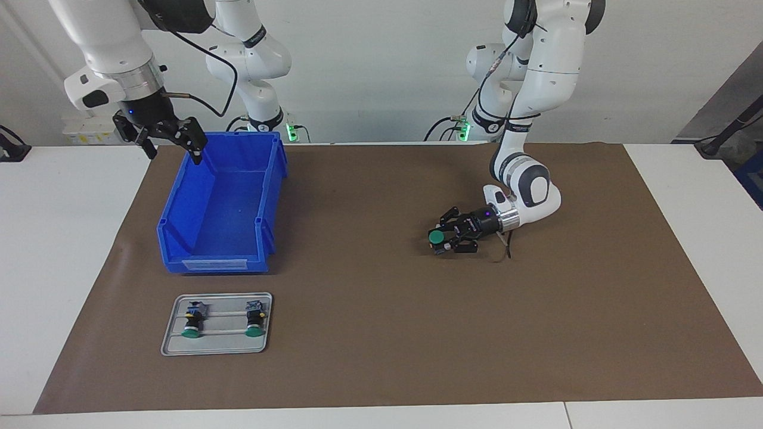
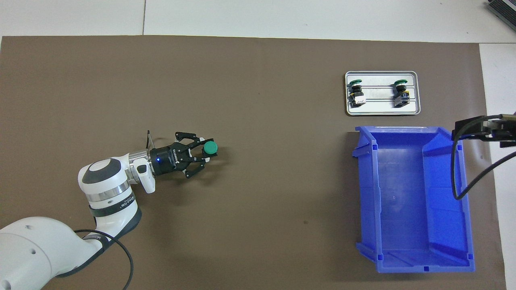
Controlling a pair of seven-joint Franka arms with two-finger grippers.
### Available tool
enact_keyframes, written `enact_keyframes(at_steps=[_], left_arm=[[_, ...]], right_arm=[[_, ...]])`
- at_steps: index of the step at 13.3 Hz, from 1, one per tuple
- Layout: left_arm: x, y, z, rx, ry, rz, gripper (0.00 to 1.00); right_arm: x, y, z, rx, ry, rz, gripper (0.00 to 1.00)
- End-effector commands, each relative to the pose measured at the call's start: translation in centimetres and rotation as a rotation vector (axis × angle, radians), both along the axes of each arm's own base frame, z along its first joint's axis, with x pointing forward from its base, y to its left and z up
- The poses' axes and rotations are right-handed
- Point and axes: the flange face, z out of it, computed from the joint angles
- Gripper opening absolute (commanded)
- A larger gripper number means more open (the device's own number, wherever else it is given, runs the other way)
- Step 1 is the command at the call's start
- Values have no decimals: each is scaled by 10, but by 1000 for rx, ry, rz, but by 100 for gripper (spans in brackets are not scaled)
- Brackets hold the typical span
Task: Place and press button with both arms
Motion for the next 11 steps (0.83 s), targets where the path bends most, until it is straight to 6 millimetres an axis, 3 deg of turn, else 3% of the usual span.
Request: enact_keyframes(at_steps=[1,11], left_arm=[[-1,4,-3,-10,-15,1,1],[-1,9,-4,-1,-18,-5,50]], right_arm=[[-4,-1,-2,4,10,18,100],[-4,-1,-2,4,13,18,100]])
